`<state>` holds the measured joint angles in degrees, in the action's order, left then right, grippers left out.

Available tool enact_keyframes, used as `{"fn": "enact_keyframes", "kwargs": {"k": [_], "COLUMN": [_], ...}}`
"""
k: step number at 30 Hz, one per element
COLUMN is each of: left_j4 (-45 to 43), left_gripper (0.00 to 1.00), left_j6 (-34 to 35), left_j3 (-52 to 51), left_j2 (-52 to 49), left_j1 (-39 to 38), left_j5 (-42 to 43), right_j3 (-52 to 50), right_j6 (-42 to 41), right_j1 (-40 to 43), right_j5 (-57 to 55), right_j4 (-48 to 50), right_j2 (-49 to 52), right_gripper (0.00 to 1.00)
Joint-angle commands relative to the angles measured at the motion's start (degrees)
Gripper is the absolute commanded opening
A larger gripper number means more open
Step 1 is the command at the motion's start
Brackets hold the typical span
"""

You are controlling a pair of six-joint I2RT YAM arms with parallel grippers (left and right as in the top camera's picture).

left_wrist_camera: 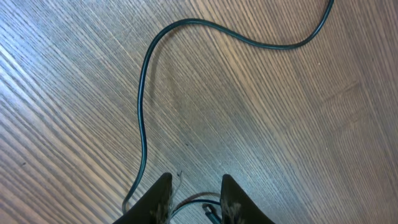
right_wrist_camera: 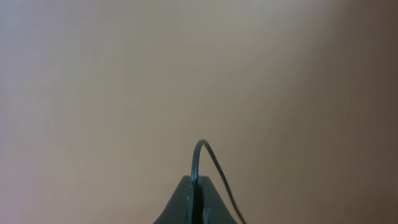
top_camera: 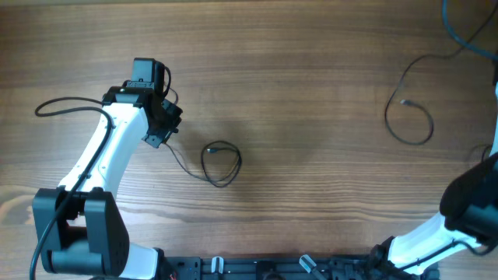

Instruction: Untangle cables

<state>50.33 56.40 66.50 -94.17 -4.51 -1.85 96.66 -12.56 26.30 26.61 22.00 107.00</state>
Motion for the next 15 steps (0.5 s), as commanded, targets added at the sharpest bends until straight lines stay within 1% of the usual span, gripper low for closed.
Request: {"fn": "enact_keyframes", "kwargs": {"k": [1,3,6,7,8,9,13,15], "left_j4": [0.04,0.0,0.0,-0.02,-0.09,-0.31,-1.64,-1.95], "left_gripper": [0.26,0.27,0.27,0.27,0.27,0.27,0.29,0.29], "left_j6": [-0.68,-0.66,-0.66,-0.66,-0.68,-0.68,-0.68,-0.68], "left_j3": [0.13,0.13,0.13,0.13,0.13,0.13,0.13,0.13], "left_j2": [0.42,0.42,0.42,0.42,0.42,0.42,0.42,0.42], "left_j1": [-0.26,-0.26,-0.26,-0.26,-0.26,-0.26,-0.26,-0.26], "left_j5": [-0.98,-0.98,-1.01,-1.01,-1.01,-1.01,-1.01,-1.01], "right_j3": [11.72,15.06,15.67,15.45,15.41,15.41,15.41,15.39], "right_j6": [5.33,11.32,19.12,23.47,25.33,26.27,25.7,22.14], "right_j1": [-0.42,-0.35,-0.37,-0.37,-0.37,-0.33,0.31,0.63], "right_j5": [-5.07,-5.4,-8.02,-11.52,-13.97,-16.33,-24.37,-28.52], "right_j4": [0.85,-1.51,-5.73,-8.87,-10.82,-12.31,-16.92,-20.41], "right_j2": [2.62,3.34,3.39,3.61,4.11,4.74,10.14,13.03], "right_gripper": [0.04,0.04,0.04,0.04,0.04,0.04,0.04,0.04]}}
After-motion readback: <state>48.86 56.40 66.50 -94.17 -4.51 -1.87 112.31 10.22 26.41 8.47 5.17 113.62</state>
